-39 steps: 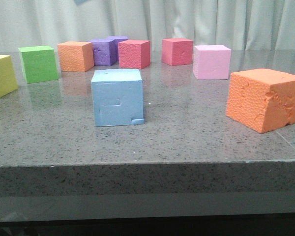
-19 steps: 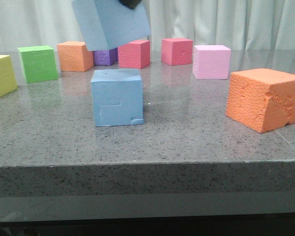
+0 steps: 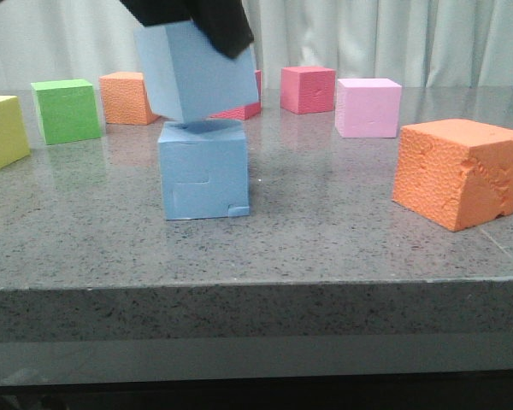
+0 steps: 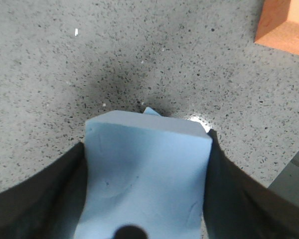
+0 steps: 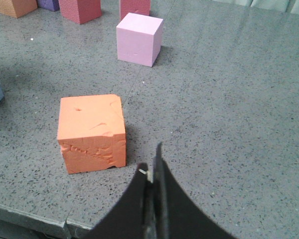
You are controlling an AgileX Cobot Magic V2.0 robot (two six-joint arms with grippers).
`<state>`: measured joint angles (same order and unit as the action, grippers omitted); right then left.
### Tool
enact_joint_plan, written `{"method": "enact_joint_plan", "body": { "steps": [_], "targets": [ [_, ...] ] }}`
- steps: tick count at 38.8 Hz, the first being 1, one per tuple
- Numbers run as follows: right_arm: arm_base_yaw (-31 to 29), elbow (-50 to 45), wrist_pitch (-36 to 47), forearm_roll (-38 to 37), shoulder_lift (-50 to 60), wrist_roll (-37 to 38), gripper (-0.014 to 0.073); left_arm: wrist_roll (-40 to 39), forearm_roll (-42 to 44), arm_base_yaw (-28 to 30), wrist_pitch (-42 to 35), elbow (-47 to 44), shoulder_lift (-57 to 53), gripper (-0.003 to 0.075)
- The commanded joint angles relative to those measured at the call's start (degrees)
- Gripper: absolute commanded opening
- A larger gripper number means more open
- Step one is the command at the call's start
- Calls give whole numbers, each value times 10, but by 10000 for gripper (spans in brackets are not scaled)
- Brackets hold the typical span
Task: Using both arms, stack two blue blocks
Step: 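Lower the cube onto the other blue cube, open and raise the left gripper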
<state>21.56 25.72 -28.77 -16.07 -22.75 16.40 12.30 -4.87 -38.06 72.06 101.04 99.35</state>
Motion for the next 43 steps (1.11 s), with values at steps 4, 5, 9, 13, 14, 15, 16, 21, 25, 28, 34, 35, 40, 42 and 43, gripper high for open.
{"method": "enact_joint_plan", "body": {
  "steps": [4,5,9,13,14,15,16,21,25,28,34,35,40,42,43],
  "targets": [
    [-4,13,44,-16,-4,-4,-61,-8,-4,-5,9,14,-12,412],
    [-4,13,44,-16,-4,-4,-61,-8,-4,-5,9,14,-12,413],
    [-4,13,44,-16,-4,-4,-61,-8,-7,-5,9,14,-12,468],
    [-4,13,44,-16,-4,-4,-61,-8,-8,-5,9,14,-12,562],
    [-4,13,44,-16,-4,-4,-61,-8,-8,-5,9,14,-12,580],
    [-4,13,44,-16,-4,-4,-61,-8,-8,-5,9,14,-12,596],
    [-4,13,44,-16,-4,-4,-61,-8,-8,-5,9,14,-12,613],
    [-4,13,44,-16,-4,-4,-61,-8,-8,-5,9,19,-12,632],
    [-4,13,44,-16,-4,-4,-61,-9,-8,-5,9,33,-13,632],
    [-4,13,44,-16,-4,-4,-61,-9,-11,-5,9,42,-15,632],
    [-4,13,44,-16,-4,-4,-61,-9,-11,-5,9,51,-31,624],
    [-4,13,44,-16,-4,-4,-61,-9,-11,-5,9,51,-35,617],
    [-4,13,44,-16,-4,-4,-61,-9,-6,-5,9,51,-49,535],
    [-4,13,44,-16,-4,-4,-61,-9,-6,-5,9,51,-54,472],
    [-4,13,44,-16,-4,-4,-61,-9,-6,-5,9,51,-58,429]
  ]
}}
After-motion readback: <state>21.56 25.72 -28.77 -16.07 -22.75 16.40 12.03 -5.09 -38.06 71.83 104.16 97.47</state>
